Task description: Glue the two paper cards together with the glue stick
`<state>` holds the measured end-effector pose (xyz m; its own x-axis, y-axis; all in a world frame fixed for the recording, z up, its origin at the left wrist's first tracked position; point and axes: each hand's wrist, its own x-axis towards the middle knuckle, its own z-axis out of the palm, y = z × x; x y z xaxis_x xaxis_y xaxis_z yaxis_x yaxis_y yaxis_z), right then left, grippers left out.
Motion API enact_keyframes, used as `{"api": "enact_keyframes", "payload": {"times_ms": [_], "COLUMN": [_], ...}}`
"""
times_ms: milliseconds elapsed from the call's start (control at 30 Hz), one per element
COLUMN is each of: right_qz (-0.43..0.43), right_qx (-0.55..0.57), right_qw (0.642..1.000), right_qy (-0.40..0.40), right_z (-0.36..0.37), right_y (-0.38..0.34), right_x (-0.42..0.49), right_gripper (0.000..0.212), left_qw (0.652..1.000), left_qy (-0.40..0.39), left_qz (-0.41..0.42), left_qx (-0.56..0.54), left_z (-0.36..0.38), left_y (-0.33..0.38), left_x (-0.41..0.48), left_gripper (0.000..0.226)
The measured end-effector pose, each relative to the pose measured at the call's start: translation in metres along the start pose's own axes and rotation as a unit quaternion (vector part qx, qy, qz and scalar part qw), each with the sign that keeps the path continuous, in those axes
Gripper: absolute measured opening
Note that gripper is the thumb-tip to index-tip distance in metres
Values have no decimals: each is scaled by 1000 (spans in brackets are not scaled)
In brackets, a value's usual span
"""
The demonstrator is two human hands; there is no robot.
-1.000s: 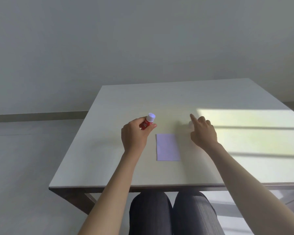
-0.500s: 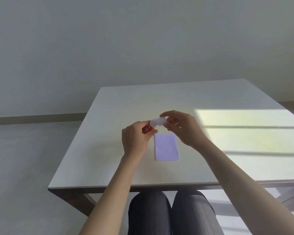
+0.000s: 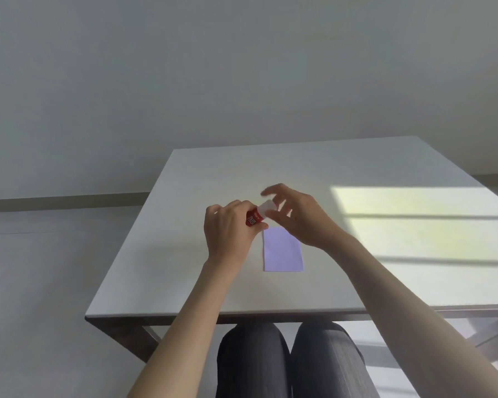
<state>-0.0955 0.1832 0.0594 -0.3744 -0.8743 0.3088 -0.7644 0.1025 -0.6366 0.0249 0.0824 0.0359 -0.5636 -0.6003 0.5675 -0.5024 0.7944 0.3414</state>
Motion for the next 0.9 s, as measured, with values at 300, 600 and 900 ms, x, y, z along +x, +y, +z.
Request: {"api": "enact_keyframes", "payload": {"times_ms": [300,600,900], "right_qz": [160,151,160], "right_qx": [-30,-89,-110], "right_qw": [978,975,975], "right_qy": [128,137,112], "right_z": [18,24,27], "right_y": [14,61,68], "right_x": [-9,-49,-53], "right_gripper": [66,32,22], "left_qw": [983,958,954], "left_qy": [-16,2,-38], "left_qz": [-145,-247,-262], "left_qx": [-114,-143,-140], "left_z": [25,66,84], "left_y": [-10,-39,-40], "left_x": [23,40,29], "left_gripper": [38,45,48]}}
